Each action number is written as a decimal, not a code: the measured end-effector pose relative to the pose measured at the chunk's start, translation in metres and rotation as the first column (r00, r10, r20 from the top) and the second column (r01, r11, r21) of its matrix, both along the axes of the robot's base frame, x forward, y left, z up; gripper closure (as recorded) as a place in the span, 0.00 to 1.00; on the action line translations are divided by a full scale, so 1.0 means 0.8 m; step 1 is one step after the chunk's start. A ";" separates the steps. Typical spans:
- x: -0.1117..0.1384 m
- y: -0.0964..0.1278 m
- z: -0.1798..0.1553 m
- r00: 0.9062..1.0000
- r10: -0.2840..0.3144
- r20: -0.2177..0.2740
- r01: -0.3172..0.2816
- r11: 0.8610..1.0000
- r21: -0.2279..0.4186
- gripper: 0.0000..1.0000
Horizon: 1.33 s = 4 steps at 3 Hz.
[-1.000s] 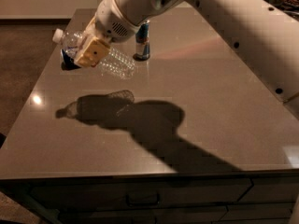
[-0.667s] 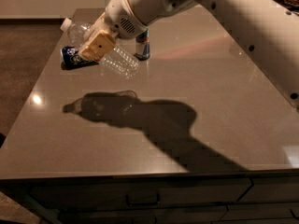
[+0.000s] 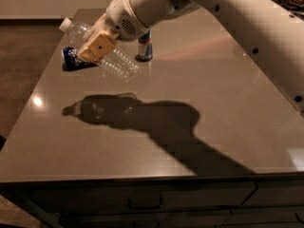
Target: Place water bottle upright
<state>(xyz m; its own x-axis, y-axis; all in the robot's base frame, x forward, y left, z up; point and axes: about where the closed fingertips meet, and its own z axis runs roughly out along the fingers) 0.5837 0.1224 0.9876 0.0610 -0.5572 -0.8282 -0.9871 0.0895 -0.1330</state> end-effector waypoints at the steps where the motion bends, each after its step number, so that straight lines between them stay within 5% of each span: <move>1: 0.006 -0.008 0.002 0.997 -0.016 -0.074 0.026 0.991 0.134 1.00; 2: 0.015 -0.019 0.007 0.990 -0.031 -0.136 0.065 0.964 0.257 1.00; 3: 0.019 -0.030 0.007 0.980 -0.062 -0.187 0.127 0.924 0.362 1.00; 4: 0.022 -0.043 0.001 0.965 -0.128 -0.229 0.223 0.861 0.457 1.00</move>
Offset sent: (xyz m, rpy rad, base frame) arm 0.0262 -0.0344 0.0115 0.4266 0.2002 -0.0952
